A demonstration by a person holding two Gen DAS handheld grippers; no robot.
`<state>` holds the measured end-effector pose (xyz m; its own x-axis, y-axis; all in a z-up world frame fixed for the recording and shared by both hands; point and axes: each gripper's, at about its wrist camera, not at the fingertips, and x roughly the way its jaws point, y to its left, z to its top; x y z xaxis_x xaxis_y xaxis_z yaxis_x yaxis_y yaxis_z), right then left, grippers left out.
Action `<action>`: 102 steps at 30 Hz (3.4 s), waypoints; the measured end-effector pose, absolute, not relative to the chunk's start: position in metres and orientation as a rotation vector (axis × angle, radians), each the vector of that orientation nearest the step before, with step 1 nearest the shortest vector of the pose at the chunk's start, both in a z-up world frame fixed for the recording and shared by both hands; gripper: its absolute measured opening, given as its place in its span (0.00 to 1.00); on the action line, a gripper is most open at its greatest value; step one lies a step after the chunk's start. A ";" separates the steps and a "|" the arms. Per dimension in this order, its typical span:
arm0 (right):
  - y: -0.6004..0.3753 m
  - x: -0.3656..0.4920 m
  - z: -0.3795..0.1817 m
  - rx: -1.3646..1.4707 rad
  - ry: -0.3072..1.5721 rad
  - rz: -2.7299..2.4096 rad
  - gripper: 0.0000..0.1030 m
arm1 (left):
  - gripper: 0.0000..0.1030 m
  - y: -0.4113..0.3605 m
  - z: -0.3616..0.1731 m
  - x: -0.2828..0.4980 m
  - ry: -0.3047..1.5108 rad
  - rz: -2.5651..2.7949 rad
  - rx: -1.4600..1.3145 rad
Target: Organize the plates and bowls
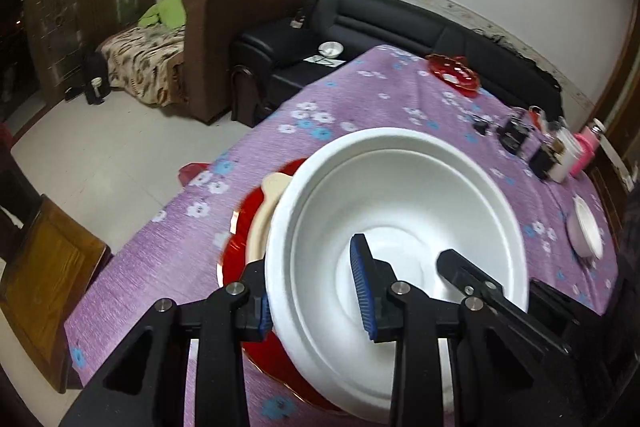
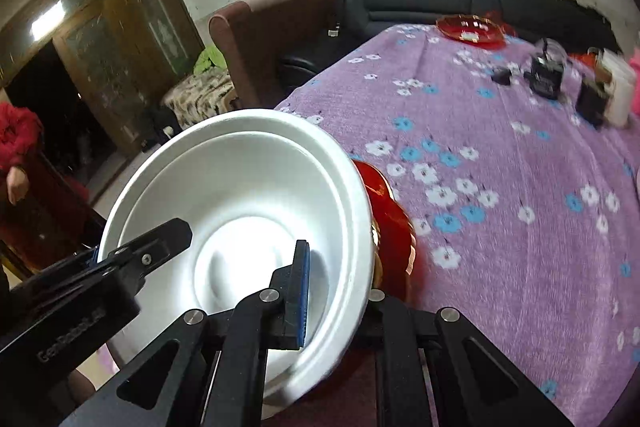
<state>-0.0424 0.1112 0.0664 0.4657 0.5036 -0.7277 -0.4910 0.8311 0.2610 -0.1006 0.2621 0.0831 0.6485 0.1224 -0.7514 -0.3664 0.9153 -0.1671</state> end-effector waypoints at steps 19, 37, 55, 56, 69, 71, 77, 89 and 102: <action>0.069 -0.091 0.128 0.046 0.629 0.572 0.65 | 0.72 0.259 0.137 -0.147 0.598 0.252 -0.367; -0.082 -0.070 0.114 0.207 0.691 0.340 0.66 | 0.82 0.116 0.143 -0.126 0.634 -0.018 -0.111; -0.223 0.008 0.125 0.440 0.578 0.117 0.67 | 0.82 0.070 0.128 -0.077 0.741 -0.110 -0.141; -0.223 0.008 0.125 0.440 0.578 0.117 0.67 | 0.82 0.069 0.129 -0.075 0.744 -0.116 -0.150; -0.297 0.059 0.039 0.599 0.746 -0.091 0.64 | 0.82 0.049 0.096 -0.051 0.847 -0.175 -0.158; -0.296 0.065 0.029 0.579 0.769 -0.086 0.55 | 0.82 0.046 0.092 -0.051 0.856 -0.177 -0.150; -0.297 0.071 0.011 0.647 0.815 0.005 0.15 | 0.82 0.047 0.087 -0.047 0.888 -0.180 -0.175; -0.234 0.062 0.026 0.606 0.995 0.498 0.23 | 0.82 0.057 0.085 -0.032 0.928 -0.193 -0.287; -0.248 0.054 0.041 0.318 0.930 0.085 0.22 | 0.82 0.050 0.072 -0.019 0.977 -0.194 -0.342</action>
<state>0.0539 -0.2483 0.0408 0.5982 0.2079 -0.7739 0.0643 0.9502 0.3050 -0.0194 0.0504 0.0718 0.5477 -0.3125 -0.7762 0.0083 0.9296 -0.3684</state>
